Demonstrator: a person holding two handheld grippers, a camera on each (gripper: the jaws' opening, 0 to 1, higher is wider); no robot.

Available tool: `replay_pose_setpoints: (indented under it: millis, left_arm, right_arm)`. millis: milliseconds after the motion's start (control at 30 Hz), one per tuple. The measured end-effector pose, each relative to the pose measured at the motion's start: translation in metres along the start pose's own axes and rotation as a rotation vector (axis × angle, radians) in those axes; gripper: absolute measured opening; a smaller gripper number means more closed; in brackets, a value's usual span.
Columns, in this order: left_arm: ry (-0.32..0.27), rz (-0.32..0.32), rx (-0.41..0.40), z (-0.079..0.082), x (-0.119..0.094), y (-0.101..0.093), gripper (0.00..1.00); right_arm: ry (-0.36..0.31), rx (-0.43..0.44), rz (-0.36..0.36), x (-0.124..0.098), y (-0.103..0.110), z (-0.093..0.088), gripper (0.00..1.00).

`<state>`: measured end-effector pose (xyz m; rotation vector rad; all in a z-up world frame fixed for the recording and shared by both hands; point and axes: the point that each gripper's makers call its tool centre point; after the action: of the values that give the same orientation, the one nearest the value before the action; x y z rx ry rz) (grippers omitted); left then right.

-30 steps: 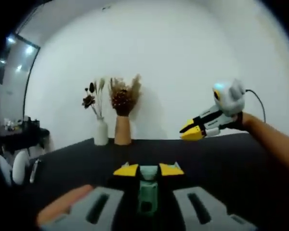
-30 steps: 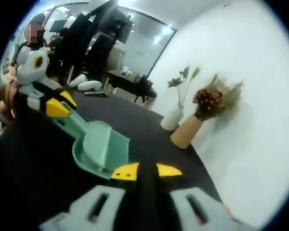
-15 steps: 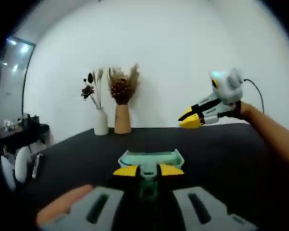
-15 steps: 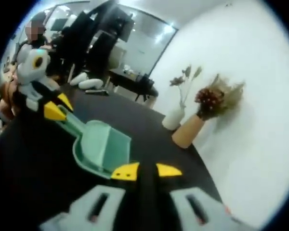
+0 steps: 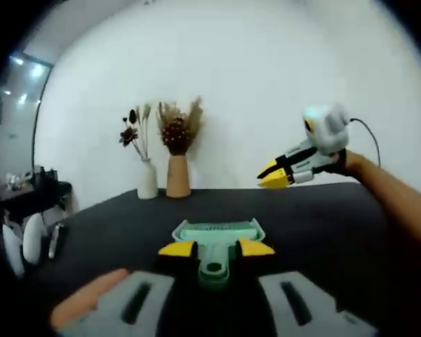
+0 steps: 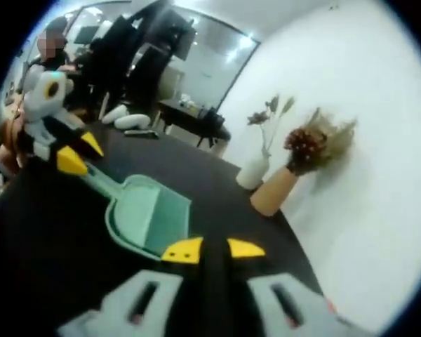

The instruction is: Pick up the broom and sweep the trash on the tabletop into the dustpan.

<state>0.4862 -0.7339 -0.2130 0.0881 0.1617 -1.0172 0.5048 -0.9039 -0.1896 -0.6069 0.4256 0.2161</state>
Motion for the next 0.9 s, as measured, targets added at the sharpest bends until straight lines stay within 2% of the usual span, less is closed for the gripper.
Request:
replay_pose_setpoints:
  millis: [200,367,467,533,600,700,733,800,900]
  left_arm:
    - [-0.034,0.001,-0.013,0.013,-0.01,0.006,0.23]
    - [-0.072,0.047,-0.025,0.031,-0.023,0.032,0.24]
    - [-0.077,0.06,-0.022,0.036,-0.029,0.04,0.25]
    - [-0.075,0.055,-0.008,0.04,-0.03,0.041,0.28]
    - [-0.076,0.032,-0.009,0.046,-0.029,0.038,0.33]
    - [-0.085,-0.004,-0.008,0.055,-0.029,0.028,0.37]
    - [-0.09,-0.016,-0.003,0.059,-0.028,0.023,0.38]
    - [-0.094,-0.037,0.019,0.066,-0.028,0.012,0.4]
    - [-0.125,-0.088,0.026,0.079,-0.03,-0.01,0.45]
  right_arm:
    - [0.0,0.0,0.005,0.0,0.002,0.001,0.12]
    - [0.009,0.003,-0.007,-0.003,0.001,0.002,0.13]
    - [0.003,0.075,-0.013,-0.009,0.003,0.007,0.18]
    - [0.035,0.089,-0.042,-0.016,0.003,0.005,0.21]
    - [0.089,0.086,-0.119,-0.025,-0.003,-0.001,0.27]
    - [0.128,0.082,-0.182,-0.041,-0.002,-0.006,0.34]
    - [0.128,0.06,-0.172,-0.051,0.004,-0.008,0.33]
    - [0.089,0.047,-0.166,-0.069,0.015,-0.002,0.33]
    - [0.008,0.152,-0.171,-0.102,0.027,0.011,0.49]
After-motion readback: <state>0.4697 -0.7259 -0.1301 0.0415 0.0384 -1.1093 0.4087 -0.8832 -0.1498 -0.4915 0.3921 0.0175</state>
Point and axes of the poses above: the point that each gripper's makers call its tool centre point, and the gripper's own axes: x roughly forward along the fingers, y roughly to its left, z roughly out of its top, and after that the axes turned 6 degrees about y, right-handed
